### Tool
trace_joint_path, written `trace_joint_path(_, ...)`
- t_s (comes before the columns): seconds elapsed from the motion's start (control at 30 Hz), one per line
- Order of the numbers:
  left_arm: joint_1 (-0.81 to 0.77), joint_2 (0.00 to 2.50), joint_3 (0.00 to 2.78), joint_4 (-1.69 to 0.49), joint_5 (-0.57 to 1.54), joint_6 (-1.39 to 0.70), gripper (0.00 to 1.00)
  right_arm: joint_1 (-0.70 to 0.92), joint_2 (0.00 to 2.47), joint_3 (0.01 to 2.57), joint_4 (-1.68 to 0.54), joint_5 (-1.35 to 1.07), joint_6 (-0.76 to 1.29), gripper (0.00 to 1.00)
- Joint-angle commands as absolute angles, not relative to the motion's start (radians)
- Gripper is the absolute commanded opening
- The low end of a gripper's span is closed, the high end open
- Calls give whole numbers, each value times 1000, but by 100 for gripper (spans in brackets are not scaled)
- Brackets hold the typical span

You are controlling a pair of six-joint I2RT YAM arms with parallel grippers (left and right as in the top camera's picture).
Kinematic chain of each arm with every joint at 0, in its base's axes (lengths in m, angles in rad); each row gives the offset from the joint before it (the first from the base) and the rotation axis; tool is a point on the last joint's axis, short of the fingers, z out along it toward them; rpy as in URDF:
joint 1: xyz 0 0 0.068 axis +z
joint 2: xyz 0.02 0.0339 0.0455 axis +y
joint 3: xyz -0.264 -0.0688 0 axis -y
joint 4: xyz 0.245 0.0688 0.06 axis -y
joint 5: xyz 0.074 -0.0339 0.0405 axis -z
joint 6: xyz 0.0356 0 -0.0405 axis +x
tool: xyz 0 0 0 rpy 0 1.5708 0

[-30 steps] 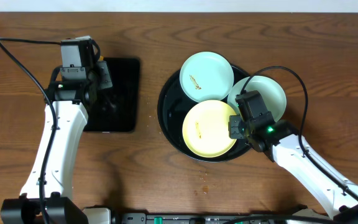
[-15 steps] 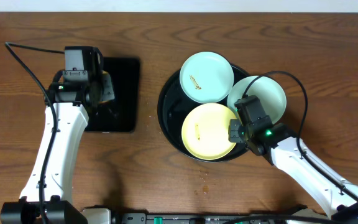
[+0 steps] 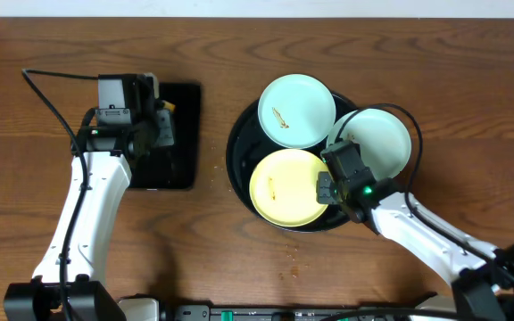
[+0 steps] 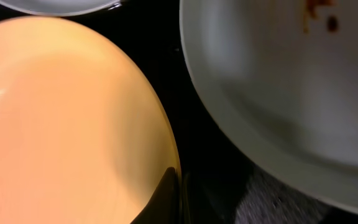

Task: Clean dirty plates on tray and stack at the side
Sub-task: 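Lift the sponge with the left gripper toward the round tray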

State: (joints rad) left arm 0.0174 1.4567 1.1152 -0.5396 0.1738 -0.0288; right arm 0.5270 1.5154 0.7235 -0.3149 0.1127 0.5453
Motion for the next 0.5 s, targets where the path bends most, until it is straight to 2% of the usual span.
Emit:
trace_joint_path(0.0, 15, 1440, 1113, -545, 277, -11, 7, 534, 1554, 715, -295, 142, 561, 1)
trace_joint_path(0.33, 15, 1479, 1102, -447, 260, 49, 7, 534, 1560, 715, -278, 177, 521, 1)
trace_joint_path(0.47, 15, 1512, 1102, -440, 189, 48, 8, 534, 1560, 715, -276, 204, 515, 1)
